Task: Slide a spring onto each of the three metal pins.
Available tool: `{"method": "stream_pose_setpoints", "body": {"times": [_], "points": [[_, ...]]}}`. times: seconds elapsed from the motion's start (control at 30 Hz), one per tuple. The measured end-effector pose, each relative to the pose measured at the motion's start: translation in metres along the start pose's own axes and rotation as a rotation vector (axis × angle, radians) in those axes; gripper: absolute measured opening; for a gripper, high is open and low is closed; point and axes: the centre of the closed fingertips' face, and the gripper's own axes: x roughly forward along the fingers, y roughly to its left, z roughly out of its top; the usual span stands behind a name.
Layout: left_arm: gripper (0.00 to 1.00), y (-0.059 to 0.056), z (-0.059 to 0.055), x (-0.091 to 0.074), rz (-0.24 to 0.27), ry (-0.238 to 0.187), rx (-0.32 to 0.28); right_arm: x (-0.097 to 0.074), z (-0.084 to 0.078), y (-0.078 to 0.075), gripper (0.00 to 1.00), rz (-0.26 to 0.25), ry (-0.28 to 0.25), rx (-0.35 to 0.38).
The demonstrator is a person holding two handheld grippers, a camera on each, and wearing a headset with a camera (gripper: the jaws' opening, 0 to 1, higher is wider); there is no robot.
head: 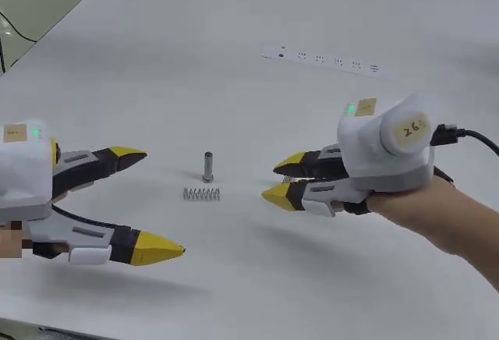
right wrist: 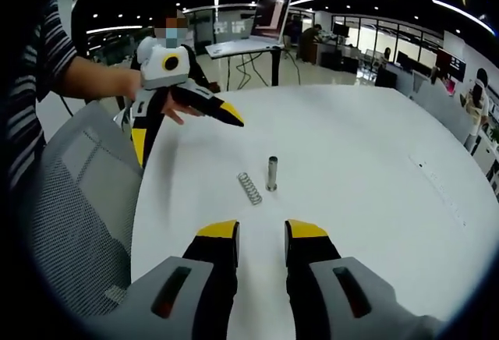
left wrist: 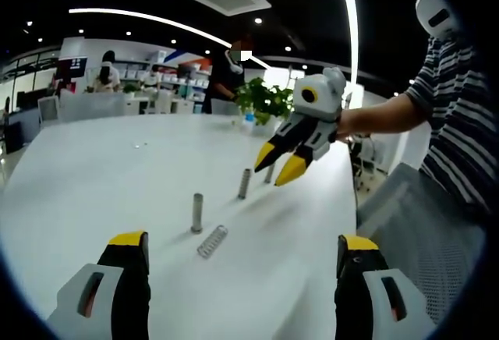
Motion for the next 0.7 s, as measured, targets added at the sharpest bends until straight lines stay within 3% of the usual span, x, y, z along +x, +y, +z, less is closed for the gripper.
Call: {"method": "stream_pose_setpoints", "body": {"times": [0.33,0.5,0.7], "points": [[0.98,0.0,-0.001,0.0,0.0,0.003,0.001,0.019,0.015,0.006,0.2,0.053,0.031,-0.095],[0.97,0.001,-0.004,-0.001,0.002,0.021,0.015,0.029,0.015,0.013,0.2,0.078,0.063,-0.16],[0.97,0.001,-0.003,-0.002,0.009,0.015,0.013,0.039,0.011,0.019,0.19,0.107,0.113,-0.221]]}}
